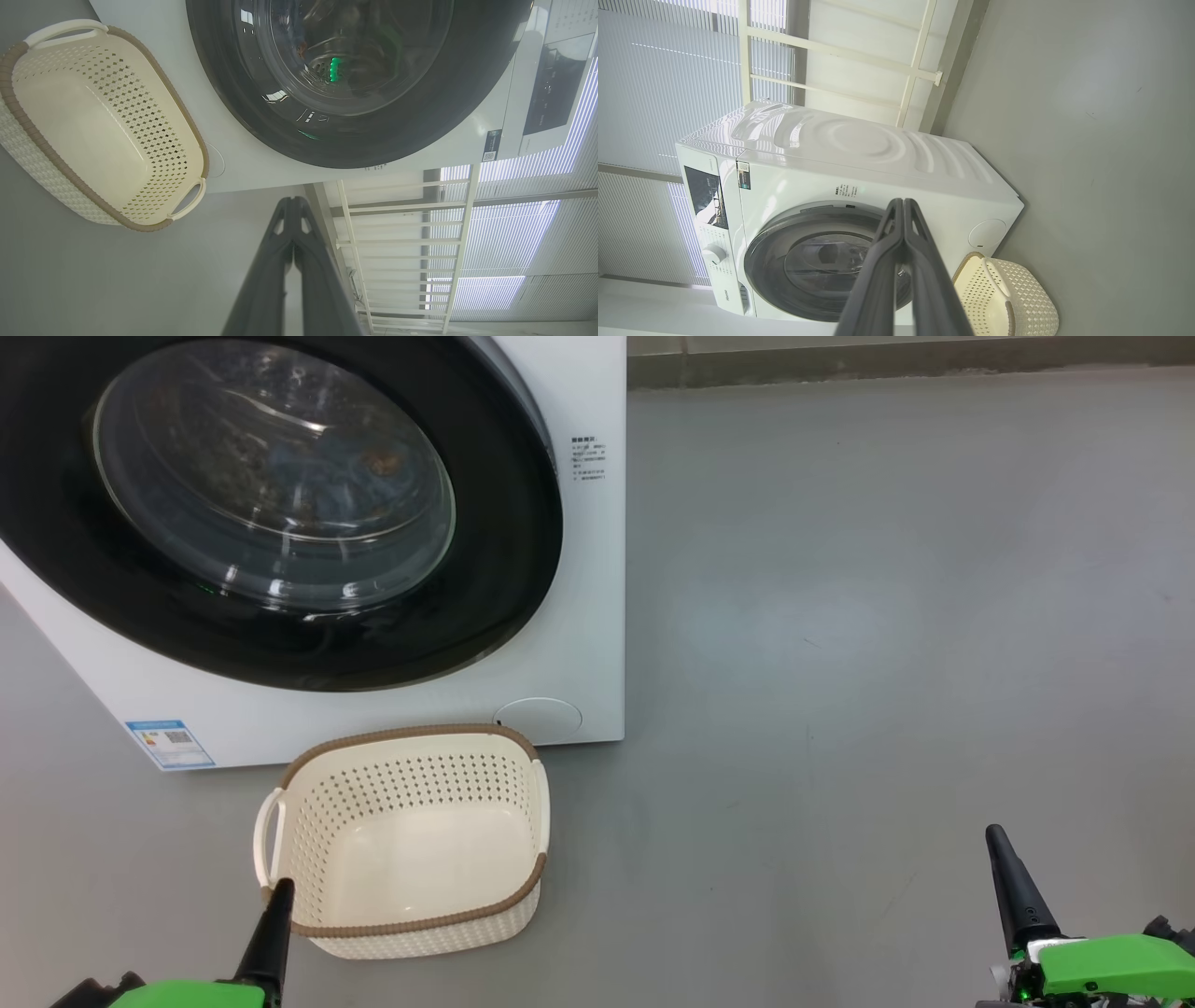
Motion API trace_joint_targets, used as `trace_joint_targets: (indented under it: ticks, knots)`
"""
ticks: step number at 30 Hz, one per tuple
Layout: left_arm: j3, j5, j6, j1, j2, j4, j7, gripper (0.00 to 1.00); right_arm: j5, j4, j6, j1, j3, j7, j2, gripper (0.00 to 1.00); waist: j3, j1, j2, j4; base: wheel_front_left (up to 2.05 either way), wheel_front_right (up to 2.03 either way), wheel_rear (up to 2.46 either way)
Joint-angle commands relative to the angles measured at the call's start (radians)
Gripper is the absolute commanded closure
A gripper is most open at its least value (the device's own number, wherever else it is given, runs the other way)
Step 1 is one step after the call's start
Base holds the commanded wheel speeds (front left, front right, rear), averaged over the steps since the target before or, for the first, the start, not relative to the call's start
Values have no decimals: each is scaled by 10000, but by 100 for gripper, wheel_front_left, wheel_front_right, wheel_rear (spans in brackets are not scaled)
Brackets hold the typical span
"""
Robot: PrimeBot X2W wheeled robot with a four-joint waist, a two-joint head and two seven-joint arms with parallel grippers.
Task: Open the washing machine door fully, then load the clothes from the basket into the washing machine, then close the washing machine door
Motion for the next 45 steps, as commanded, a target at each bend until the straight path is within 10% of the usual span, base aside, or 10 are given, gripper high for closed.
trace_joint_targets:
  ticks: [1,45]
  knots:
    - [348,-281,-25,-462,193,-295,90,100,286,-251,-47,-424,220,87,-31,100,1,0,-1,-1,0,0,0]
    - [752,-1981,-29,-619,168,-370,661,100,2170,-248,-55,-616,309,607,3,100,26,0,-1,-19,0,0,0]
